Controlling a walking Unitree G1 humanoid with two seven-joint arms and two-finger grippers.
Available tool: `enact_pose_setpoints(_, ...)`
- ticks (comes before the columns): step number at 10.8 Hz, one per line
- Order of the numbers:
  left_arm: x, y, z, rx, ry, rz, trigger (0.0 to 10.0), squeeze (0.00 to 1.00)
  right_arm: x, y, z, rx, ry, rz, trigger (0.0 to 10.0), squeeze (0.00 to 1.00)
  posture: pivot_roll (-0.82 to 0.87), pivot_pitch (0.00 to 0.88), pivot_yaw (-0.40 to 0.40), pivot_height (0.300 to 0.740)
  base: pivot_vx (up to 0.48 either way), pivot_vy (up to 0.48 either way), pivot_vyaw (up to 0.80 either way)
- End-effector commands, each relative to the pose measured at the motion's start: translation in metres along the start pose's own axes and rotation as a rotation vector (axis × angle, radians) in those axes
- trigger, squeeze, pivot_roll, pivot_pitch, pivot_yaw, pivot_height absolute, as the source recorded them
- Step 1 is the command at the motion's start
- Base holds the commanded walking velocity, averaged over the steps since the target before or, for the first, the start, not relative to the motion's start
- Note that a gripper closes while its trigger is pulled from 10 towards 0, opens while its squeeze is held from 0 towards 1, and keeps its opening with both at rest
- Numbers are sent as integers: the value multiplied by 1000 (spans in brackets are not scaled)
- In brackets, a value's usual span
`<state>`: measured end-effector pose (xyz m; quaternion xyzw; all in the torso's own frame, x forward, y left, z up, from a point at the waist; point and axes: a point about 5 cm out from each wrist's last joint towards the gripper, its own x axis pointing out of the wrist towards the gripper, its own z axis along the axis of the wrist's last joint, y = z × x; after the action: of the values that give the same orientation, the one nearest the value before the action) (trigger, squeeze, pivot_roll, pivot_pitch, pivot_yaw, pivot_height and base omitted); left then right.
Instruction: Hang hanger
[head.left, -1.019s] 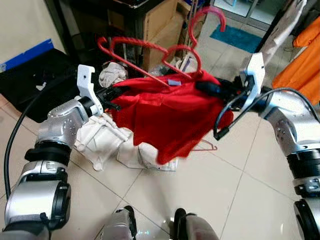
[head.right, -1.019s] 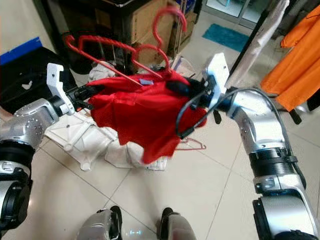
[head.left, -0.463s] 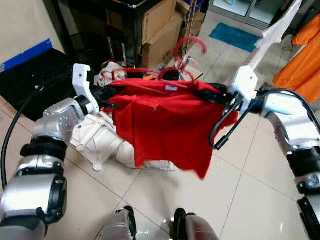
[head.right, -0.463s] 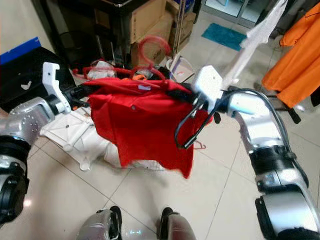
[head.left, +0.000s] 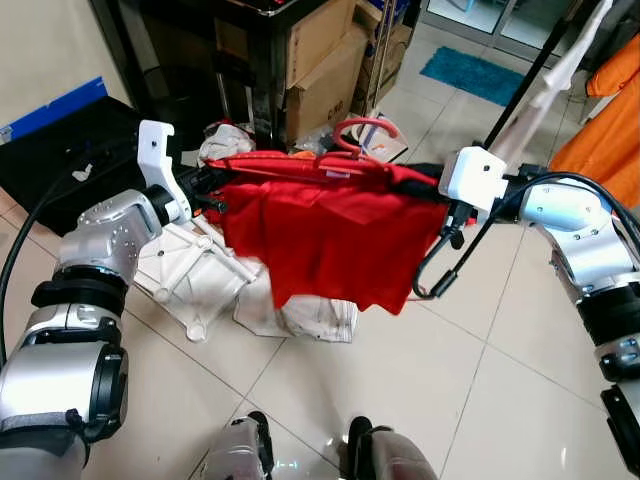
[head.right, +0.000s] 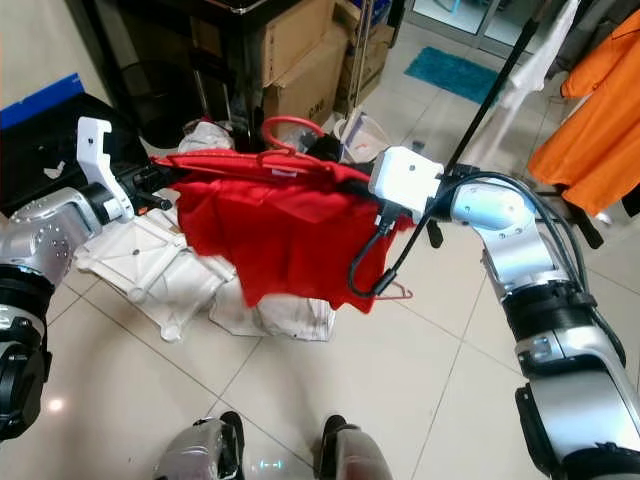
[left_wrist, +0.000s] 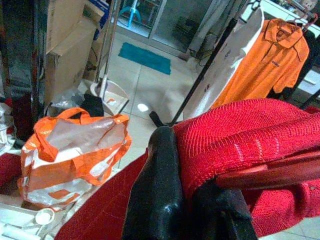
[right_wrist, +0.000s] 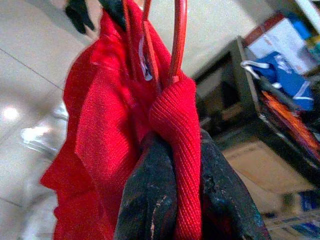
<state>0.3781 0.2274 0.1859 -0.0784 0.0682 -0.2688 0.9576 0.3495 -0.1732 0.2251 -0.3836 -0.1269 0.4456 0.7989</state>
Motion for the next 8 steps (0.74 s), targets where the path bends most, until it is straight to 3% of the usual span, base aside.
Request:
enact_pose_setpoints(1,-85,72,21,34,9,407,0,0,-81,-34,-41,52,295,-255,0,0,-106,176,-44,740,0,0,0)
enact_pose_setpoints(2,-80,69,23,42,0,386,0,0,-80,-35,-45,54,319,-279,0,0,-105,176,-47,740,0,0,0)
enact_pose_setpoints(3,-77,67,25,46,-4,378,0,0,-81,-38,-48,136,299,-346,0,0,-105,176,-47,740,0,0,0)
enact_pose_setpoints(4,-79,69,23,43,3,393,0,0,-83,-46,-44,272,205,-410,0,0,-103,176,-46,740,0,0,0)
enact_pose_setpoints(5,-80,70,22,41,8,402,0,0,-86,-47,-45,285,214,-400,0,0,-103,176,-46,740,0,0,0)
enact_pose_setpoints(6,-83,73,21,43,18,421,0,0,-97,-47,-50,185,331,-366,0,0,-102,176,-43,740,0,0,0)
enact_pose_setpoints(8,-91,79,18,55,41,467,0,0,-105,-50,-50,141,357,-364,0,0,-108,168,-42,740,0,0,0)
